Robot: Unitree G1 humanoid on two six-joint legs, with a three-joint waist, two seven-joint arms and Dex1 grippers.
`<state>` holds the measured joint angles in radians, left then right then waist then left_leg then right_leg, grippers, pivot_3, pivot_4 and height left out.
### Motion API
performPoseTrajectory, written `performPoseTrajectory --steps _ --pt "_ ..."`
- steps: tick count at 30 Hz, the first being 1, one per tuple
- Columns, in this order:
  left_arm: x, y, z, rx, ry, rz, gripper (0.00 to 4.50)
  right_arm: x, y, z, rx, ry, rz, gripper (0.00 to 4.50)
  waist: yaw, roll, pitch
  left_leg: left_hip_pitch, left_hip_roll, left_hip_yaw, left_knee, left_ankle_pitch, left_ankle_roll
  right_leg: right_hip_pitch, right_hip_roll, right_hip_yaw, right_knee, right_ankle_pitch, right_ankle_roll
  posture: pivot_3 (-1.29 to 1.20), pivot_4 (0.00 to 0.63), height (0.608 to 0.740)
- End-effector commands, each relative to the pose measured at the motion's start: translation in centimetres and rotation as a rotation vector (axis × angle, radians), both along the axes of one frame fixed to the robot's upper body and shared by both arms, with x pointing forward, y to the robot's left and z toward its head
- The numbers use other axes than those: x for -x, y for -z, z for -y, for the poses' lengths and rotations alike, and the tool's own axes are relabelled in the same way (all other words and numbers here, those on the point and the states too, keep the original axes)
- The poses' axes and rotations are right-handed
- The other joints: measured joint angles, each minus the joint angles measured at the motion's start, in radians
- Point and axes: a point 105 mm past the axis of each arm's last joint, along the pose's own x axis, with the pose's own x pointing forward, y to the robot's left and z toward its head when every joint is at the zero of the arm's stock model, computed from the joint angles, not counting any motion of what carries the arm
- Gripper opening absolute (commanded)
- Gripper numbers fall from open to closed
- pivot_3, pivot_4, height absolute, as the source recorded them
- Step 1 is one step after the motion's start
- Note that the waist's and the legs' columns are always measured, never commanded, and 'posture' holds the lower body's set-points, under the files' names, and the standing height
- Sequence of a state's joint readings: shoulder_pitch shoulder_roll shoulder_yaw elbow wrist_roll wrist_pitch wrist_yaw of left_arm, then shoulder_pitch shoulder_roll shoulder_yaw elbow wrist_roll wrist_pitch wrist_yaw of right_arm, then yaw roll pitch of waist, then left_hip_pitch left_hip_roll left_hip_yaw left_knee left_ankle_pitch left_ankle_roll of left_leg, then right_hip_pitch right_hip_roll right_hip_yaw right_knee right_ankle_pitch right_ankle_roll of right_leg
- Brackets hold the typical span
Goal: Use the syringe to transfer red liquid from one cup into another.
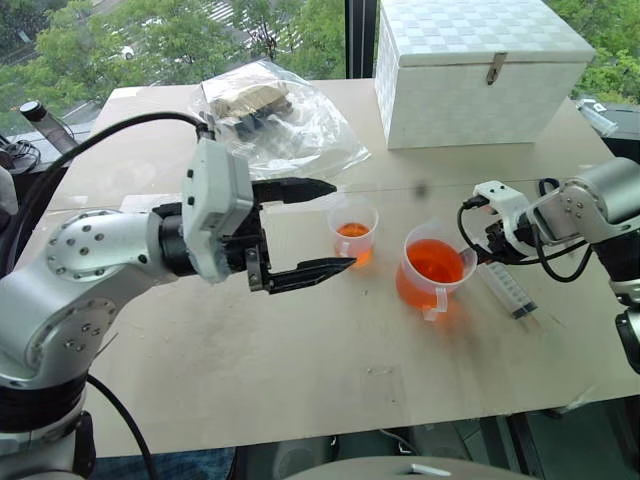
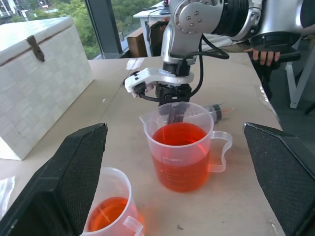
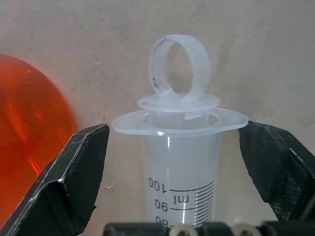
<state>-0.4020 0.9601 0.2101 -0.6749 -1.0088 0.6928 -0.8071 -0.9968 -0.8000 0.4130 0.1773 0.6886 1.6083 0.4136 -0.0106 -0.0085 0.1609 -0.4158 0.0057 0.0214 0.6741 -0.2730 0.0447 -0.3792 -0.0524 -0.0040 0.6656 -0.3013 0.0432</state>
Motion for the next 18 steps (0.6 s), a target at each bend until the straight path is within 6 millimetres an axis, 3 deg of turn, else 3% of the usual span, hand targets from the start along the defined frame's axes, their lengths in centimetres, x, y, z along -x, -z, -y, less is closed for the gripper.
performPoseTrajectory --steps 1,4,11,16,18 --pt "0.5 -1.3 -0.1 0.002 0.015 0.031 4.50 0.1 -0.2 0.4 -0.023 0.029 0.006 2.80 0.000 0.000 0.000 0.000 0.000 0.000 0.000 0.000 0.000 0.000 0.000 0.000 0.000 0.000 0.000 0.00 0.150 0.740" --pt "0.3 -1.4 -0.1 -0.007 0.016 0.029 4.50 0.1 -0.6 0.4 -0.050 0.038 0.016 1.51 -0.002 0.000 0.000 0.000 0.000 0.000 0.000 0.000 0.000 0.000 0.000 0.000 0.000 0.000 0.000 0.00 0.150 0.740" --pt "-0.5 -1.9 -0.2 -0.007 -0.003 0.025 4.50 -1.0 -5.4 1.0 -0.148 0.098 0.200 1.51 -0.002 0.000 0.000 0.000 0.000 0.001 0.000 0.000 0.000 0.000 0.000 0.000 0.000 0.000 0.000 0.00 0.150 0.740" --pt "-1.7 -3.3 -0.5 0.069 -0.029 0.019 4.50 -1.1 -12.0 -1.1 -0.326 0.026 0.516 1.51 -0.002 0.000 0.000 -0.001 0.000 0.000 0.000 0.000 0.000 -0.001 0.001 0.000 0.000 0.000 0.000 0.00 0.150 0.740" --pt "-2.9 -4.2 -0.8 0.096 -0.080 0.025 4.50 0.7 -15.4 -2.7 -0.490 -0.106 0.664 1.51 -0.001 0.000 0.000 0.000 0.000 0.000 -0.001 0.000 0.000 -0.001 0.002 0.000 0.001 0.000 0.000 0.00 0.150 0.740"
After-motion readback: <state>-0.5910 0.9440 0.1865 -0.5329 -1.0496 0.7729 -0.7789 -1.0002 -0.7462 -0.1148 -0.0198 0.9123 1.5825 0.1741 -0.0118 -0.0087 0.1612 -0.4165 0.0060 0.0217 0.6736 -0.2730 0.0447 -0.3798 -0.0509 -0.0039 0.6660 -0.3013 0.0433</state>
